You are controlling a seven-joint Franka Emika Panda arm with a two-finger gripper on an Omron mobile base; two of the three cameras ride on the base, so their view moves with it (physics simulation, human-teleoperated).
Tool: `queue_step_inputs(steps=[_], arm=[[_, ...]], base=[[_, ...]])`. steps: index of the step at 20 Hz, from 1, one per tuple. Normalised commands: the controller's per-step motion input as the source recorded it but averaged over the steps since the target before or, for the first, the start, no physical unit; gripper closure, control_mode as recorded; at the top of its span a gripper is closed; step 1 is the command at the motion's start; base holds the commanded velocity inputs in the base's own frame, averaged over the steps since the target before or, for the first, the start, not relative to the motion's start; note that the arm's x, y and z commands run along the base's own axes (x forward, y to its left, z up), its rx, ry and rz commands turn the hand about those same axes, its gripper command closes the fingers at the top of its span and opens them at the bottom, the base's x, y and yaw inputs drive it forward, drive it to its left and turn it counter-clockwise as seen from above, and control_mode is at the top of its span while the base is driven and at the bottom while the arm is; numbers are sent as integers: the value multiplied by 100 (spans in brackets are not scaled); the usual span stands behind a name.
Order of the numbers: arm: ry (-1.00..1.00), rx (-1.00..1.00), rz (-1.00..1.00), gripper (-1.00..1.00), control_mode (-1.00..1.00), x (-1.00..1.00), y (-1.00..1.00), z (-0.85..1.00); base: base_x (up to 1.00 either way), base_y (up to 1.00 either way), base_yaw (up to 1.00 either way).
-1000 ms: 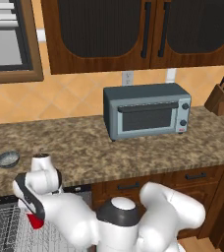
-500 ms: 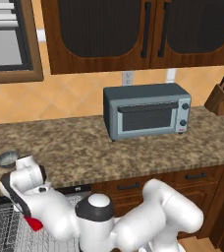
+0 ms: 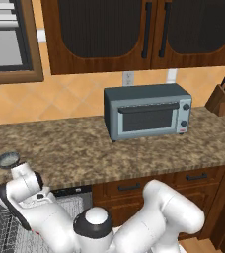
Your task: Pick up the cup and bowl from the counter, place them in the dishwasher, and close the dishwasher door.
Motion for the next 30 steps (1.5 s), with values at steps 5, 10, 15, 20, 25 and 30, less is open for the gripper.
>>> queue_step_inputs(steps=[5, 10, 15, 20, 25, 30], arm=[[-22, 0, 0, 100, -100, -20, 0, -30], [-19, -2, 0, 100, -100, 0, 2, -58], [-11, -4, 0, 100, -100, 11, 14, -64], [-9, -2, 0, 100, -100, 41, 22, -63], [-4, -2, 0, 100, -100, 58, 18, -49], [0, -5, 2, 100, -100, 27, 24, -57]], base=[[0, 0, 0], [0, 0, 0], [0, 0, 0], [0, 0, 0], [0, 0, 0], [0, 0, 0]])
